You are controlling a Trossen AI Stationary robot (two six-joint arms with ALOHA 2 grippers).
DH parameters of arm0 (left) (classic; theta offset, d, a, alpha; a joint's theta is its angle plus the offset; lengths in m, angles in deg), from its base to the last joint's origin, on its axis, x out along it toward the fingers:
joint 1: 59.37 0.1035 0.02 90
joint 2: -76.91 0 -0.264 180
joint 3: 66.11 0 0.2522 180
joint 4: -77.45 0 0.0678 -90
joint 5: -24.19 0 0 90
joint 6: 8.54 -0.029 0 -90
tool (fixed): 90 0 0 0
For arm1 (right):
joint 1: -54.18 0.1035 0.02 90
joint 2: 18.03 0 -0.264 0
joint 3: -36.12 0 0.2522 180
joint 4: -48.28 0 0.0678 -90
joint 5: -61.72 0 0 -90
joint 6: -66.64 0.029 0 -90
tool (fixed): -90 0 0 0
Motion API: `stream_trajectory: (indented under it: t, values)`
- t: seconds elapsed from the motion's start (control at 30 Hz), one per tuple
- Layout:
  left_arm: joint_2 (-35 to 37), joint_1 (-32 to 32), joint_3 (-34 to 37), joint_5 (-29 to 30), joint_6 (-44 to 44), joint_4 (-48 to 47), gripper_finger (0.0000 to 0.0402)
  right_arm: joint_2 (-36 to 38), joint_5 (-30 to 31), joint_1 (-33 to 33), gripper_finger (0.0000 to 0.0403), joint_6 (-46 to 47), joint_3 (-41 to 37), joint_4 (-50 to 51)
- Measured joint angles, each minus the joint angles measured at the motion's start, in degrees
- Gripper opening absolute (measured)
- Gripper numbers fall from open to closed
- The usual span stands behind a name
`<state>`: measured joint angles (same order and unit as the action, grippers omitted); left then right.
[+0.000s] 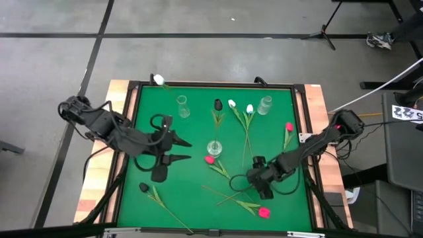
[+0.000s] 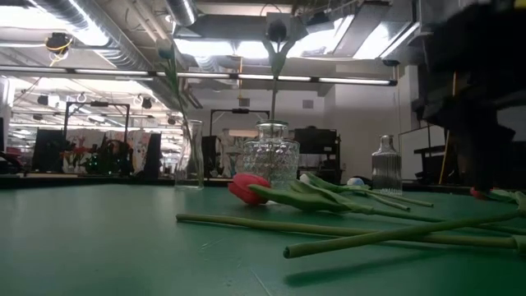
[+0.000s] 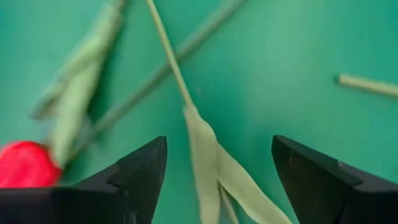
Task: Sort flowers into vase by color
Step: Put the right black tulip into the bottom transparent vase
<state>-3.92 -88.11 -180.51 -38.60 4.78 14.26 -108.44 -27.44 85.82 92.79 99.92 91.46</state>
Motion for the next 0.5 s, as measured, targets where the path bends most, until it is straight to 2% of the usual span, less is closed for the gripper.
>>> stream_trajectory:
  t: [0.3, 0.4, 0.5]
  values:
    - [-1.12, 0.00, 0.02, 0.03, 0.04, -0.11, 0.0153, -4.00, -0.16, -0.02, 0.0282, 1.68, 0.20, 6.75]
    - [-1.12, 0.00, 0.02, 0.05, -0.23, -0.11, 0.0152, -4.22, 0.12, -0.03, 0.0250, 1.69, 0.26, 6.78]
    - [-1.12, 0.00, 0.02, 0.03, -0.57, -0.18, 0.0152, -4.24, 0.06, -0.20, 0.0191, 1.69, 0.30, 6.99]
